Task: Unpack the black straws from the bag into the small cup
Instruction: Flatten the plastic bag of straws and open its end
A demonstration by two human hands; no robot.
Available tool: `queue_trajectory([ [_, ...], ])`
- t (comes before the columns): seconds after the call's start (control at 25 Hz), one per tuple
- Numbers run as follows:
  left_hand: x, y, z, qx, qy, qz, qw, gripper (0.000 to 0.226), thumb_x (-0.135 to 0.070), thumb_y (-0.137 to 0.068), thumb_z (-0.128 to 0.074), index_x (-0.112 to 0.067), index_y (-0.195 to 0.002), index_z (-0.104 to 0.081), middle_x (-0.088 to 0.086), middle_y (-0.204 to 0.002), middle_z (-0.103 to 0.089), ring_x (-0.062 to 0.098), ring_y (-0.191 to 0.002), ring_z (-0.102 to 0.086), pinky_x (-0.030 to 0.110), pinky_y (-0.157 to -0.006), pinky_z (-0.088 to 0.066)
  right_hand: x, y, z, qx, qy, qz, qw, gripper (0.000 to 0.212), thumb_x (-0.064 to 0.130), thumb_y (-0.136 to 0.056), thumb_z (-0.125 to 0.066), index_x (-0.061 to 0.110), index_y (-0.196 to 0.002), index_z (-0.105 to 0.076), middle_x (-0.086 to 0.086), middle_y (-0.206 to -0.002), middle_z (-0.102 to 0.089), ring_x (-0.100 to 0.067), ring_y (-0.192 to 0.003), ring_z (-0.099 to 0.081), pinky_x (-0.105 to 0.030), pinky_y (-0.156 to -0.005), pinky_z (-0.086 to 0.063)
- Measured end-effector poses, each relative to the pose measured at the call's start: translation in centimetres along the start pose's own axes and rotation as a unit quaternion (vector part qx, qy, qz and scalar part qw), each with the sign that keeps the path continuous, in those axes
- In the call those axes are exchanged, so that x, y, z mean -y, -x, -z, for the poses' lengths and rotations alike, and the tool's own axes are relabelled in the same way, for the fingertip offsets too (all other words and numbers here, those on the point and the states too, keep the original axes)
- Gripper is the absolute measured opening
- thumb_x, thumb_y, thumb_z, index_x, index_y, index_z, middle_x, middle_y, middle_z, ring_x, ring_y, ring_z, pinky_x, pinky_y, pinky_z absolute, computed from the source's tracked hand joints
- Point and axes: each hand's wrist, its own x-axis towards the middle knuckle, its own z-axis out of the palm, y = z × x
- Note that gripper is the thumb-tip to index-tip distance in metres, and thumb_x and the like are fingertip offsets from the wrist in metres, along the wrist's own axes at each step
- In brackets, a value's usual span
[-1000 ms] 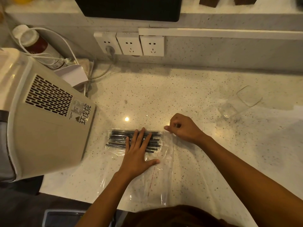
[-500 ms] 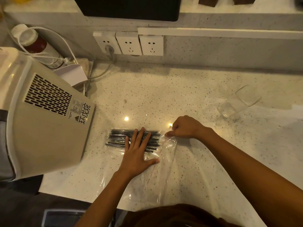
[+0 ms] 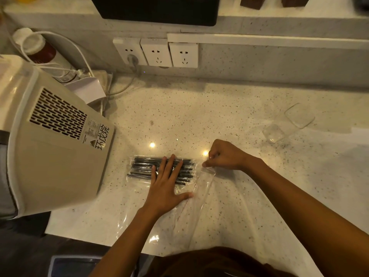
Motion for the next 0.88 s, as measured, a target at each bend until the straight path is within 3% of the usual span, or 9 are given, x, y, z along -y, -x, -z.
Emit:
queue_trajectory([
  [0.08, 0.0, 0.0, 0.0, 0.000, -0.001, 0.000, 1.000, 0.109, -0.090, -0.078, -0.043, -0.040, -0.158, 0.011, -0.003, -0.171, 0.013, 0.018, -0.154, 0.023, 0.054, -0.122, 0.013, 0.0, 0.5, 0.0, -0.022, -0.040, 0.008, 0.999, 0.031, 0.042, -0.077, -0.084, 0.024, -0.055, -0.072, 0.008, -0.092, -0.065, -0.004, -0.077, -0.060, -0.025, -0.069, -0.047],
  [0.16, 0.0, 0.1, 0.0, 0.000, 0.000, 0.003, 1.000, 0.108, -0.090, -0.078, -0.042, -0.042, -0.156, 0.014, -0.004, -0.171, 0.014, 0.018, -0.154, 0.024, 0.055, -0.122, 0.013, 0.0, 0.7, -0.3, -0.041, -0.090, 0.004, 0.995, 0.031, 0.043, -0.078, -0.083, 0.019, -0.060, -0.075, 0.006, -0.100, -0.068, -0.007, -0.082, -0.066, -0.021, -0.071, -0.049],
  [0.28, 0.0, 0.0, -0.1, -0.004, 0.004, 0.003, 1.000, 0.107, -0.092, -0.077, -0.040, -0.044, -0.155, 0.015, -0.004, -0.171, 0.012, 0.018, -0.154, 0.023, 0.054, -0.122, 0.013, 0.0, 1.0, -0.8, -0.080, -0.154, 0.001, 0.985, 0.033, 0.039, -0.081, -0.081, 0.012, -0.063, -0.075, 0.003, -0.093, -0.074, -0.009, -0.075, -0.070, -0.018, -0.067, -0.050],
  [0.44, 0.1, 0.0, -0.2, -0.010, 0.009, 0.001, 1.000, 0.107, -0.093, -0.076, -0.039, -0.046, -0.155, 0.015, -0.005, -0.171, 0.010, 0.017, -0.155, 0.021, 0.054, -0.122, 0.013, 0.2, 1.3, -1.5, -0.092, -0.181, -0.030, 0.979, 0.049, 0.044, -0.086, -0.075, -0.003, -0.074, -0.074, -0.002, -0.070, -0.076, 0.001, -0.061, -0.069, -0.011, -0.060, -0.046],
  [0.64, 0.1, 0.0, -0.3, -0.013, 0.009, -0.001, 1.000, 0.107, -0.092, -0.076, -0.039, -0.042, -0.157, 0.010, -0.004, -0.171, 0.009, 0.018, -0.155, 0.021, 0.054, -0.122, 0.013, 1.1, 1.8, -1.4, -0.098, -0.193, -0.037, 0.976, 0.055, 0.051, -0.088, -0.070, 0.000, -0.066, -0.069, -0.004, -0.065, -0.075, -0.012, -0.060, -0.067, -0.028, -0.067, -0.053],
  [0.72, 0.1, 0.0, -0.3, -0.012, 0.012, -0.002, 1.000, 0.106, -0.091, -0.076, -0.039, -0.042, -0.157, 0.010, -0.004, -0.171, 0.008, 0.019, -0.155, 0.020, 0.055, -0.122, 0.013, 1.6, 2.2, -1.8, -0.073, -0.317, -0.048, 0.944, 0.045, 0.047, -0.088, -0.072, 0.007, -0.066, -0.069, -0.002, -0.066, -0.073, -0.015, -0.066, -0.071, -0.031, -0.068, -0.059],
  [0.8, 0.1, -0.1, -0.3, -0.011, 0.013, -0.002, 1.000, 0.107, -0.088, -0.076, -0.042, -0.040, -0.157, 0.007, -0.004, -0.171, 0.008, 0.019, -0.155, 0.019, 0.056, -0.123, 0.011, 1.8, 2.5, -3.0, -0.055, -0.475, -0.074, 0.875, 0.032, 0.036, -0.090, -0.073, 0.008, -0.074, -0.067, -0.010, -0.076, -0.072, -0.030, -0.081, -0.075, -0.045, -0.080, -0.062],
  [0.88, 0.2, -0.1, -0.3, -0.013, 0.011, -0.005, 1.000, 0.107, -0.089, -0.076, -0.042, -0.038, -0.158, 0.005, -0.003, -0.171, 0.007, 0.020, -0.156, 0.019, 0.056, -0.123, 0.011, 1.7, 3.0, -4.4, -0.056, -0.576, -0.095, 0.810, 0.023, 0.028, -0.093, -0.070, 0.006, -0.090, -0.064, -0.018, -0.086, -0.069, -0.042, -0.089, -0.071, -0.056, -0.092, -0.056],
])
